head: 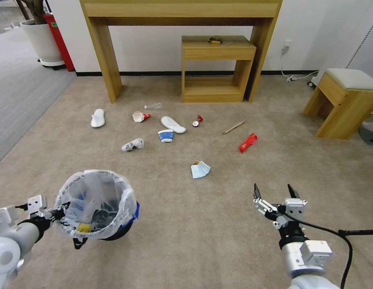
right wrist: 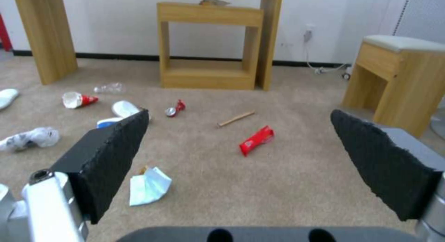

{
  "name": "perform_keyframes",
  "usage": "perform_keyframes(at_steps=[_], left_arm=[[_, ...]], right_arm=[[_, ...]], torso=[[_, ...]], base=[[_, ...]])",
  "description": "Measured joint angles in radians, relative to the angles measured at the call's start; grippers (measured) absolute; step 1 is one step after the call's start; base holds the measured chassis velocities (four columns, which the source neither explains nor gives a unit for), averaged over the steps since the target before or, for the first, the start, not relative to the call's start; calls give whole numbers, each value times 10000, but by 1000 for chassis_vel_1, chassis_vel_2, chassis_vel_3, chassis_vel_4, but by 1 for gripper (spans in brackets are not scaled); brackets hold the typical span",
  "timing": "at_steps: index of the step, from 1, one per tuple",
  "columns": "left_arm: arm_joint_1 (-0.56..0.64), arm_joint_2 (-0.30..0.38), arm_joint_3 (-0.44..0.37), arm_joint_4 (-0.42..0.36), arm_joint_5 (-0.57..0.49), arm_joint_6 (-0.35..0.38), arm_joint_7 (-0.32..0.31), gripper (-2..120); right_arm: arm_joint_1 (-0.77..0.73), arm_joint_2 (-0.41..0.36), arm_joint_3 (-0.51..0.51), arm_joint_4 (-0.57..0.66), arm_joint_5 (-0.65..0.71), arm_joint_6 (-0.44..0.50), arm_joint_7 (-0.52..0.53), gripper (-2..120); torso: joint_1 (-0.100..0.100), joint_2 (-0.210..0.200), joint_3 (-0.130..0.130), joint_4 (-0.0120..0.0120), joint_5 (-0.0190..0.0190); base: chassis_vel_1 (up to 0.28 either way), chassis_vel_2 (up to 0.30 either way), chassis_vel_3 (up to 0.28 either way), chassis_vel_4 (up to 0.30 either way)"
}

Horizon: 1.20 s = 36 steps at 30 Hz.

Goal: Pick up the trash bin and place the garbage on the floor into it.

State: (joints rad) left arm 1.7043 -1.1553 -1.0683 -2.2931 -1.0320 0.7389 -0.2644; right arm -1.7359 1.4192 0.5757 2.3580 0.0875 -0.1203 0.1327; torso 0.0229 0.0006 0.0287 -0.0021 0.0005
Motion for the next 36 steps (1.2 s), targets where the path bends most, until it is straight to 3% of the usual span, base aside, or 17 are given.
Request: perform_keyframes(at_steps=[4, 9, 19, 28, 36], left_arm=[[1255, -853, 28, -1014, 668, -5, 216, 0], [1808, -1294, 251, -1146, 1526, -200, 863, 0], [1618, -1313, 206, -695, 1605, -304, 1159, 0], [1421, -1209, 215, -683, 1575, -306, 1157, 0], [1298, -1194, 255, -661, 1625, -308, 1176, 0]], right_arm=[[-26, -8, 18, 161, -79, -65, -10, 100], [3, -6, -27, 274, -140, -73, -37, 100], [1, -59, -94, 281, -326, 18, -89, 100], [46, -55, -97, 212, -353, 19, -103, 100], [61, 21, -95, -19, -349, 43, -64, 100]], torso=[[0, 0, 0, 2, 1], [-1, 0, -1, 2, 0], [-3, 1, -1, 1, -1], [1, 0, 3, 0, -3], [0, 0, 1, 1, -2]], base=[[0, 0, 0, 0], [0, 0, 0, 0], [-21, 23, 20, -34], [-63, 222, 72, -239], [88, 183, -72, -190]])
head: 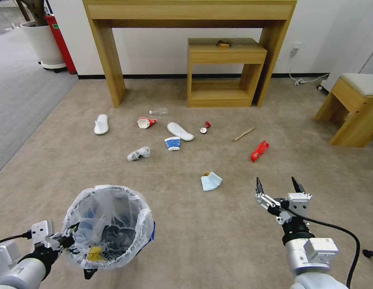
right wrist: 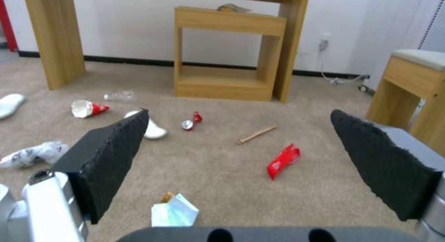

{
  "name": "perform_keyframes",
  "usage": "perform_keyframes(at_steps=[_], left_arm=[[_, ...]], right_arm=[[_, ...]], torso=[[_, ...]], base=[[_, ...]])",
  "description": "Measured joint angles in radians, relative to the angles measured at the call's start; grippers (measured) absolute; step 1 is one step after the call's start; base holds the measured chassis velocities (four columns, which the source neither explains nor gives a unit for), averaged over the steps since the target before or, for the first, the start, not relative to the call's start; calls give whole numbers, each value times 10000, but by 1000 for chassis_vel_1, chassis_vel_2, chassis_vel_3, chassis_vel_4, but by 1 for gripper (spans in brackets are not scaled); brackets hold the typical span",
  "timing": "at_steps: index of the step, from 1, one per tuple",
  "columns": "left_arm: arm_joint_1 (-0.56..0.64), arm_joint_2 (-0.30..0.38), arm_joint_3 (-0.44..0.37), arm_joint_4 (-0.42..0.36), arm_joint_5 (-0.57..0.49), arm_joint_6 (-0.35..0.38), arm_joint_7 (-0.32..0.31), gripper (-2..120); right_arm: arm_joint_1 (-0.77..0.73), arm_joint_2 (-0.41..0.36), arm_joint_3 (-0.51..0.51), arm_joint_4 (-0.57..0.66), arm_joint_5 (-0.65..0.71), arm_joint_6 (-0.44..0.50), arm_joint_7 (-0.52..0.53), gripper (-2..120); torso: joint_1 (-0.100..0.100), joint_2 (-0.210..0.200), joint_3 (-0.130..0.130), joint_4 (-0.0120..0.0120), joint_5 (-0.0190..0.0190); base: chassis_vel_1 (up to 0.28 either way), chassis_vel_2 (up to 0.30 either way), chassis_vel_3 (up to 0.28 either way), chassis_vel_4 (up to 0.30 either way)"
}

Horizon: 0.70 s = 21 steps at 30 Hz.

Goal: Pick up the trash bin and place the garbage on the floor into it.

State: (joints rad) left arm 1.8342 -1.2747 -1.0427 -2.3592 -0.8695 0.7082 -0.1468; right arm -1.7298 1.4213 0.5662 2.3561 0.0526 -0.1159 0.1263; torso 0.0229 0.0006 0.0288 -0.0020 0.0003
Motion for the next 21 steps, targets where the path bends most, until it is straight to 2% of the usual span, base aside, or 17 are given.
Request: perform_keyframes(at_steps=[7, 15, 21], left_arm=[[-83, 1, 13, 11, 25, -66, 130, 0], [-27, -33, 0, 28, 30, -95, 228, 0], [8, -50, -5, 60, 42, -112, 255, 0]], right_arm=[[14, -12, 40, -70, -6, -55, 29, 100], [8, 64, -55, -91, -93, -72, -26, 100], [-27, 90, -72, -104, -115, -47, -40, 100]], torso=[[-1, 0, -1, 0, 0], [-1, 0, -1, 0, 1], [0, 0, 0, 0, 1]], base=[[15, 33, -19, -41], [-75, 36, 74, -49], [-102, 117, 105, -113]])
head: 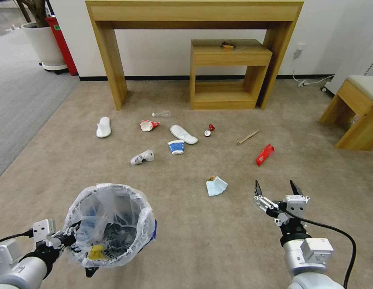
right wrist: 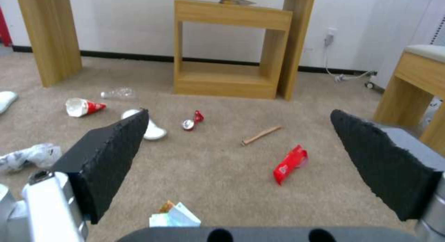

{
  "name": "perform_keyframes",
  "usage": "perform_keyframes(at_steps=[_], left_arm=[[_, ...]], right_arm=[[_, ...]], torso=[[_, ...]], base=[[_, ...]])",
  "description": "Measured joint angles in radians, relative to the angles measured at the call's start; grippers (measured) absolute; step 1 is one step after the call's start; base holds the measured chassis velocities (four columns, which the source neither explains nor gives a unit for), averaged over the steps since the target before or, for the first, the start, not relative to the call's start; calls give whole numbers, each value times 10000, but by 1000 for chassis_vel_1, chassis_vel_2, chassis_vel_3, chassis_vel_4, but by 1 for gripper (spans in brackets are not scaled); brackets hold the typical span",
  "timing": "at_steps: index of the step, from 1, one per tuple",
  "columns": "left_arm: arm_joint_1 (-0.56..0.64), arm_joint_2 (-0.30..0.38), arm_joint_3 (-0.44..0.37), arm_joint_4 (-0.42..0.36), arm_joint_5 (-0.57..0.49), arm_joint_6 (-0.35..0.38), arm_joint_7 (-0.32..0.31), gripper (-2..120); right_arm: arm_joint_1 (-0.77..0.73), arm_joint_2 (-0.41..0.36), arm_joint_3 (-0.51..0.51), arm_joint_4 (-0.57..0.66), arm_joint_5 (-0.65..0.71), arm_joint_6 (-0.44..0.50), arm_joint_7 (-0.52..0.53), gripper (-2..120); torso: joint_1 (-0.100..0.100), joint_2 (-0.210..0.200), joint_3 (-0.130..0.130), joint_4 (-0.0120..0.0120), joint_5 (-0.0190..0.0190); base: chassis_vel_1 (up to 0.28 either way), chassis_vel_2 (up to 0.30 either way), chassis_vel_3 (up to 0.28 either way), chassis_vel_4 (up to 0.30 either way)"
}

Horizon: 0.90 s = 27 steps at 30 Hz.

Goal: Pick up the trash bin and place the garbage on the floor into it.

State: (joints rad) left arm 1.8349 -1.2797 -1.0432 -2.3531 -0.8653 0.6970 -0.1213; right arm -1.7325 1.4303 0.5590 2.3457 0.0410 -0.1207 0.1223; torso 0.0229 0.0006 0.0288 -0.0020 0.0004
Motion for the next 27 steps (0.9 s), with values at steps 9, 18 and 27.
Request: perform_keyframes(at_steps=[9, 18, 27], left_arm=[[-25, -60, 43, 34, 32, -8, 17, 0], [26, -111, -42, 161, 73, -6, 10, 0], [233, -539, -332, 607, 134, -27, 197, 0]], right_arm=[[-8, 4, -9, -51, -10, 18, -18, 100], [74, -30, 0, -178, 12, 22, -26, 100], [109, -27, 87, -314, 46, 91, -22, 100]], torso=[[0, 0, 0, -1, -1], [0, 0, 0, 0, -1], [0, 0, 0, 0, -1]], base=[[-103, 97, 98, -108], [-90, 94, 98, -90], [-108, 104, 100, -98]])
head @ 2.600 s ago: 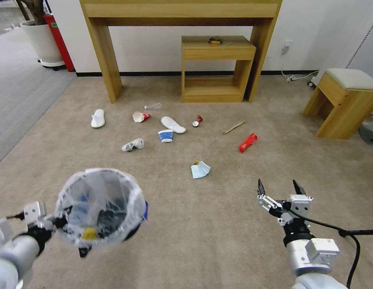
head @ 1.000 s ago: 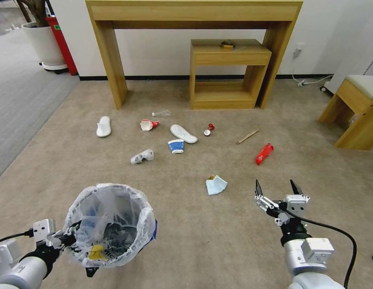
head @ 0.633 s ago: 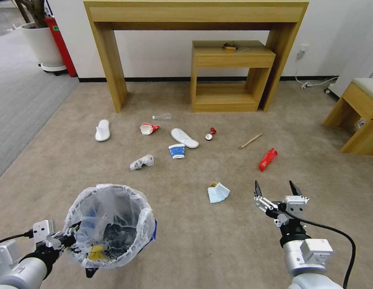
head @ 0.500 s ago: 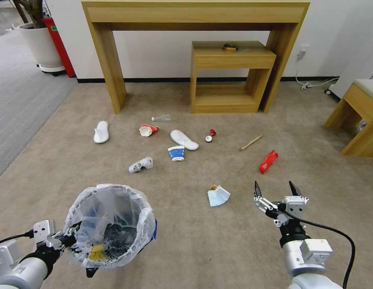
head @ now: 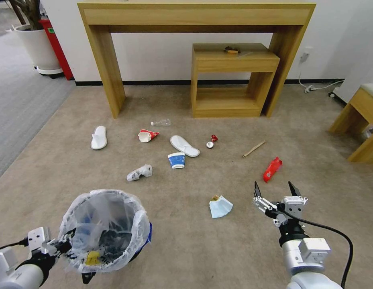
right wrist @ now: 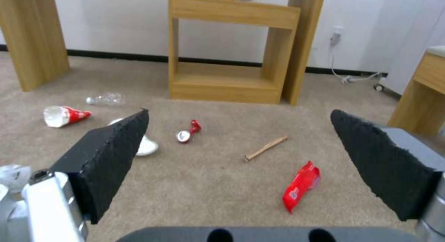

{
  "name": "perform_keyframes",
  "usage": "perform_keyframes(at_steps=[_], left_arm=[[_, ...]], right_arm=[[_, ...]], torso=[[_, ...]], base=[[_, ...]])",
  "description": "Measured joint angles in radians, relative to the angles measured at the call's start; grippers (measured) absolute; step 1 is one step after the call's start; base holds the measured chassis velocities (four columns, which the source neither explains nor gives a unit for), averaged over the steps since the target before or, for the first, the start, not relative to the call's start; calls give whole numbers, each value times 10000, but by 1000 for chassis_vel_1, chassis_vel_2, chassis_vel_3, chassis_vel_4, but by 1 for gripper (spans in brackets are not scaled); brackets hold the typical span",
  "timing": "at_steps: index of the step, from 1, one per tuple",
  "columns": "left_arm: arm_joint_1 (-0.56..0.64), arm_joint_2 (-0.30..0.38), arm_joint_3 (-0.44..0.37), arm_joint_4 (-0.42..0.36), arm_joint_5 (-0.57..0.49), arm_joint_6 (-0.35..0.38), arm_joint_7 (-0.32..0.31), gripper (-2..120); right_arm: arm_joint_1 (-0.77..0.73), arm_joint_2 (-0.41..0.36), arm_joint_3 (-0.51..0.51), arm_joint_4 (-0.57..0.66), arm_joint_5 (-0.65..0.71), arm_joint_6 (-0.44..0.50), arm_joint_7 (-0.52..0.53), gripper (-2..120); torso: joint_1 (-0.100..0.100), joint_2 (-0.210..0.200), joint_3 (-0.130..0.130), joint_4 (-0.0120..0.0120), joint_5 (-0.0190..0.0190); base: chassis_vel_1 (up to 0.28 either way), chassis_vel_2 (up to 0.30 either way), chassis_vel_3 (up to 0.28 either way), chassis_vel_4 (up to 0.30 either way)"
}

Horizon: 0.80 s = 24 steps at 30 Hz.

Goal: Pick up the trash bin and place the garbage on the floor into it.

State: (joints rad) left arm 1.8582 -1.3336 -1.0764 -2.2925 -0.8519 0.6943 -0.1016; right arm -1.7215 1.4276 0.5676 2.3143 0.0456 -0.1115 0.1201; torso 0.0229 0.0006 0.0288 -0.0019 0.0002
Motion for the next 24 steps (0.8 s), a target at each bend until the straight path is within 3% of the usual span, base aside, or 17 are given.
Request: perform_keyframes(at_steps=[3, 11, 24], left_arm=[[168, 8, -272, 366, 10, -146, 344, 0], [253, 188, -832, 1002, -200, -234, 531, 0], [295, 336, -1533, 1659, -814, -255, 514, 0]], right_arm=[[54, -3, 90, -153, 71, -32, 5, 100], [860, -299, 275, -1188, 226, -344, -256, 100], [3399, -1741, -246, -5589, 2133, -1206, -2416, 100]], torso=[[1, 0, 0, 0, 0], [0, 0, 0, -1, 0], [0, 1, 0, -3, -1]], base=[[-86, 86, 81, -75], [-24, 20, 21, -24], [0, 0, 0, 0]])
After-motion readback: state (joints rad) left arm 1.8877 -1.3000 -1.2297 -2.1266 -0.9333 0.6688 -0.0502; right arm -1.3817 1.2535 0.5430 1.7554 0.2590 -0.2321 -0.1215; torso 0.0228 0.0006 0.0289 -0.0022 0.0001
